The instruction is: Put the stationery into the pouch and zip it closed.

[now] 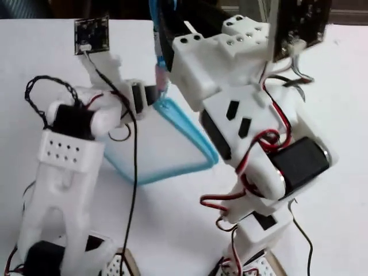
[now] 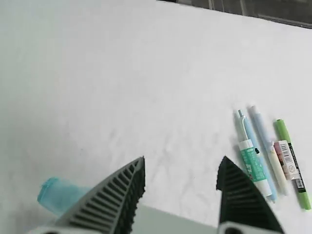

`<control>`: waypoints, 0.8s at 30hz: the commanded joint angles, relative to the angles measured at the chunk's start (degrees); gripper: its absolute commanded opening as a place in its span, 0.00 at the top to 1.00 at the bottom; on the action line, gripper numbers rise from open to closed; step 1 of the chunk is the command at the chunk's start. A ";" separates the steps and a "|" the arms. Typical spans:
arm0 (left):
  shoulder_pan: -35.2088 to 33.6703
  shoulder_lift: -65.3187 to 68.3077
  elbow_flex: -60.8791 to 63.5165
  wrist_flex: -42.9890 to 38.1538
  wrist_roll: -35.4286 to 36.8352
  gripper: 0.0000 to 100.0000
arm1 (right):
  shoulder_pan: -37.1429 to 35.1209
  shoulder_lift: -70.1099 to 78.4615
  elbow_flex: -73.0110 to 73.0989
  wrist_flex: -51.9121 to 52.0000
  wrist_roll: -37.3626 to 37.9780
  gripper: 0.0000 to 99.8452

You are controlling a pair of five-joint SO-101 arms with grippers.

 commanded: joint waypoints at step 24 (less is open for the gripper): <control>-25.89 0.48 -22.86 27.34 -21.54 0.80 | 1.71 -1.54 -0.44 -5.23 4.22 0.98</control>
